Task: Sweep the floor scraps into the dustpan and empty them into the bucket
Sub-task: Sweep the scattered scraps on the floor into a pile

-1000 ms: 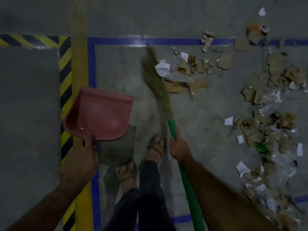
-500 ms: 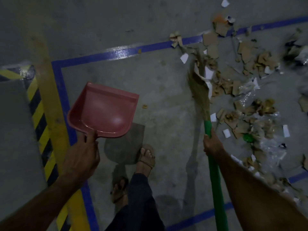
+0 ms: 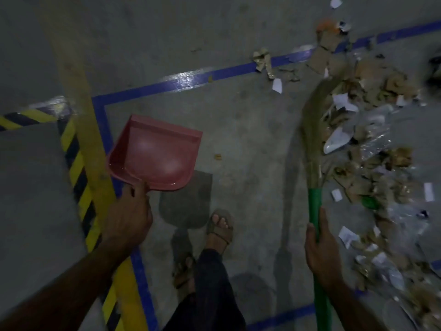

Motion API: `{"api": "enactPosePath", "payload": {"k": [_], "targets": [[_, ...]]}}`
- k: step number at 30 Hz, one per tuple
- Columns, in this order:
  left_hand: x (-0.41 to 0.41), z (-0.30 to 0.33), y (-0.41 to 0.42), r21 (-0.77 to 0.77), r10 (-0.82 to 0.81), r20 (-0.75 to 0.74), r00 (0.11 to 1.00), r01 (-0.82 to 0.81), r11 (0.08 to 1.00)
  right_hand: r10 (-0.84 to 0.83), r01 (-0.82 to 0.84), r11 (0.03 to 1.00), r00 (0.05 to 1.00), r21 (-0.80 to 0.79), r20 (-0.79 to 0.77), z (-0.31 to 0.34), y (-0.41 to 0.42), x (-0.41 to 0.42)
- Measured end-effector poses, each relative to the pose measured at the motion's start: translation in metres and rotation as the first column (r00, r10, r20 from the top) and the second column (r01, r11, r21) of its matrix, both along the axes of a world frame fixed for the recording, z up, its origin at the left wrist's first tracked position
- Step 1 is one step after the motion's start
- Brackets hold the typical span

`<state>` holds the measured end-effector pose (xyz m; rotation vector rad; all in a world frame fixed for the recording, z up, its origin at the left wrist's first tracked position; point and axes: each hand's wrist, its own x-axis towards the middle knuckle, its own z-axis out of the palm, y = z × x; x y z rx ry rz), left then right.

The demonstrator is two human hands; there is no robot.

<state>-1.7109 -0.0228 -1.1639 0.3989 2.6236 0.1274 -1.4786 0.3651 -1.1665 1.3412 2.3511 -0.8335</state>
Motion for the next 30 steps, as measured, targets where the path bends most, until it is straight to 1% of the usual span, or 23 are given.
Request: {"api": "enactPosePath", "payload": {"k": [2, 5, 7, 9, 11, 13, 14, 15, 17, 18, 21, 23, 24, 26, 28, 30], "targets": [[0.007, 0.002, -0.011, -0.045, 0.037, 0.01, 0.999, -0.037, 0.998, 0.064, -0.064, 0.997, 0.998, -0.051, -0.005, -0.001, -0.034, 0.0], [0.026, 0.007, -0.032, -0.069, 0.062, 0.025, 0.998, -0.06, 0.996, 0.269, -0.266, 0.948, 0.963, -0.177, -0.009, -0.005, -0.092, -0.013], [0.04, 0.012, -0.047, -0.094, 0.118, 0.056, 0.991, -0.113, 0.989, 0.441, -0.432, 0.878, 0.898, -0.208, -0.002, -0.008, -0.128, -0.027], [0.06, 0.014, -0.065, -0.127, 0.168, 0.104, 0.98, -0.154, 0.98, 0.578, -0.56, 0.798, 0.816, -0.223, 0.016, -0.022, -0.154, -0.042], [0.082, 0.015, -0.083, -0.144, 0.202, 0.176, 0.963, -0.178, 0.973, 0.676, -0.636, 0.721, 0.732, -0.275, 0.079, -0.039, -0.171, -0.06], [0.101, 0.015, -0.095, -0.203, 0.252, 0.214, 0.944, -0.209, 0.957, 0.719, -0.664, 0.679, 0.689, -0.314, 0.097, -0.049, -0.175, -0.07], [0.107, 0.014, -0.098, -0.227, 0.272, 0.218, 0.937, -0.223, 0.948, 0.698, -0.635, 0.697, 0.707, -0.331, 0.113, -0.049, -0.17, -0.072], [0.11, 0.013, -0.097, -0.237, 0.278, 0.218, 0.935, -0.226, 0.945, 0.652, -0.576, 0.735, 0.746, -0.359, 0.139, -0.051, -0.162, -0.067], [0.111, 0.013, -0.091, -0.245, 0.24, 0.225, 0.944, -0.184, 0.952, 0.524, -0.433, 0.825, 0.827, -0.362, 0.206, -0.054, -0.14, -0.046], [0.109, 0.012, -0.087, -0.227, 0.203, 0.218, 0.955, -0.152, 0.962, 0.466, -0.368, 0.861, 0.847, -0.351, 0.257, -0.055, -0.126, -0.032], [0.094, 0.014, -0.063, -0.089, 0.104, 0.172, 0.98, -0.09, 0.992, 0.279, -0.191, 0.942, 0.903, -0.278, 0.327, -0.053, -0.079, 0.005], [0.083, 0.015, -0.041, -0.003, 0.037, 0.1, 0.994, -0.037, 0.999, 0.159, -0.065, 0.962, 0.924, -0.266, 0.349, -0.04, -0.043, 0.014], [0.076, 0.012, -0.03, 0.031, 0.02, 0.073, 0.997, -0.022, 0.999, 0.12, -0.03, 0.969, 0.923, -0.244, 0.366, -0.035, -0.025, 0.016], [0.063, 0.004, -0.011, 0.06, 0.027, 0.065, 0.998, -0.031, 0.998, 0.046, 0.012, 0.988, 0.926, -0.151, 0.374, -0.03, 0.008, 0.013], [0.053, -0.005, 0.005, 0.059, 0.053, 0.061, 0.997, -0.057, 0.997, -0.012, 0.034, 0.998, 0.937, -0.056, 0.35, -0.025, 0.029, 0.008], [0.042, -0.003, 0.025, 0.085, 0.052, 0.058, 0.997, -0.056, 0.995, -0.047, 0.049, 0.999, 0.961, -0.002, 0.273, -0.015, 0.036, 0.005]]}}
